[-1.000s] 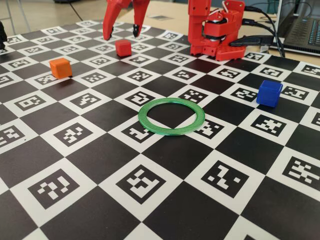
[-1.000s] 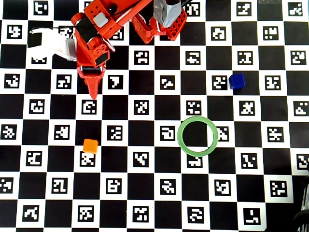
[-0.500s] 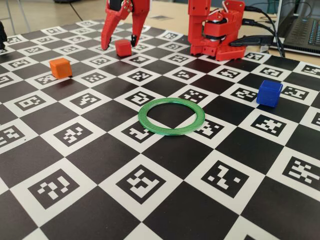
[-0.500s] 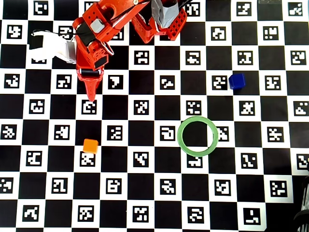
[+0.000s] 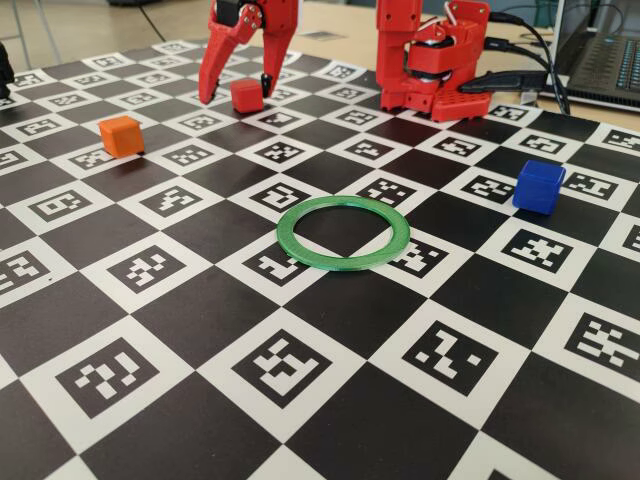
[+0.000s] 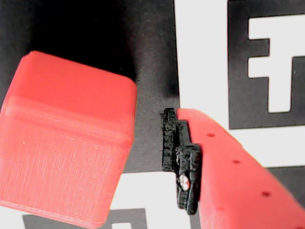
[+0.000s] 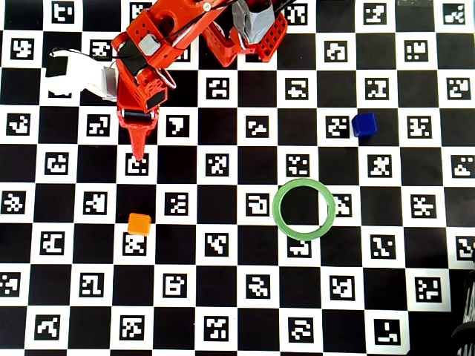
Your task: Grab the red cube then put it in the green circle then put the blue cube on top and finally the orange cube on top
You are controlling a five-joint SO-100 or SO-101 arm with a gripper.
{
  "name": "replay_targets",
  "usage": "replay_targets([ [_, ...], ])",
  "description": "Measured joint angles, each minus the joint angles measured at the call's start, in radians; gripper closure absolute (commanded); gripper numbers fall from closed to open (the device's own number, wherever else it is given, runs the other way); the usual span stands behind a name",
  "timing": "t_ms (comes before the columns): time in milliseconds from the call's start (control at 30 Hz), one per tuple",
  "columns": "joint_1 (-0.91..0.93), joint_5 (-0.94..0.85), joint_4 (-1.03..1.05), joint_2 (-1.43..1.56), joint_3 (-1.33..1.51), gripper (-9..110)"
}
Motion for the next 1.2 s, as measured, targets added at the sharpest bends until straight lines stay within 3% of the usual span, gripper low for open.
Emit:
replay_targets([
  [900, -0.026, 0.313, 0.000, -0.009, 0.000, 55],
  [1200, -0.028, 0.308, 0.006, -0.009, 0.000, 67],
])
